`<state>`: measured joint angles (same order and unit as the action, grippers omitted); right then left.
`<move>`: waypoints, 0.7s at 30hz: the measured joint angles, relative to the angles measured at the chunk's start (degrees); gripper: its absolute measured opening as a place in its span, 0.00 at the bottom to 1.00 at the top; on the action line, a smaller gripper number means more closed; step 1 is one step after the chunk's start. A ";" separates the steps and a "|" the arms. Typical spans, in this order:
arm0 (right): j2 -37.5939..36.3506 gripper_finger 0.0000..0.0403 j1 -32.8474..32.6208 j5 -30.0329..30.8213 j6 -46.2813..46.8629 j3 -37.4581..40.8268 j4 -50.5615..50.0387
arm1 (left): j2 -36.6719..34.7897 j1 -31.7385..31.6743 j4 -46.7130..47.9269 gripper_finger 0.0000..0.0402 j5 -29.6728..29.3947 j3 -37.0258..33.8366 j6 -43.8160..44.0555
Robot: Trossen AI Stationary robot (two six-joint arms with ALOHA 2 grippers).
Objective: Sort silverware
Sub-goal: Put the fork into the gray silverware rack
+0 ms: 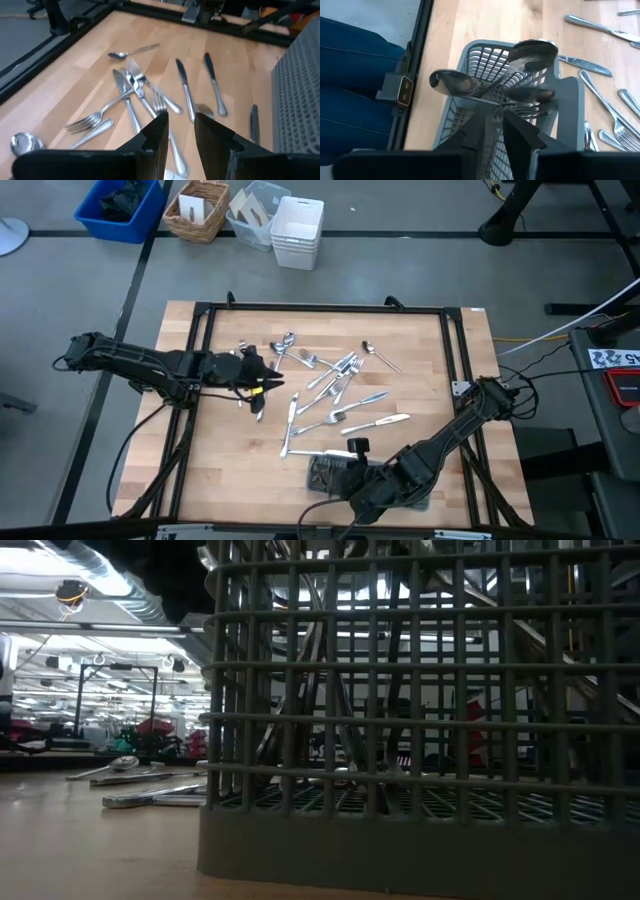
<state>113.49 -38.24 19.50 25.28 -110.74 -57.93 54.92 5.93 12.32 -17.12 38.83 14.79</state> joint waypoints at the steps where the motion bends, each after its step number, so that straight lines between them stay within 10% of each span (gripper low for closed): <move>1: 0.00 0.19 0.02 -0.14 0.00 -0.02 0.01 | 0.00 0.00 0.84 0.21 0.01 -0.01 0.24; 21: -1.27 0.23 0.87 -1.53 -10.77 -19.75 -18.52 | 0.00 -5.54 24.52 0.21 -10.97 0.00 22.54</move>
<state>112.22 -37.36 17.98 14.51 -130.49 -76.45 54.92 0.39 36.84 -28.09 38.83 37.33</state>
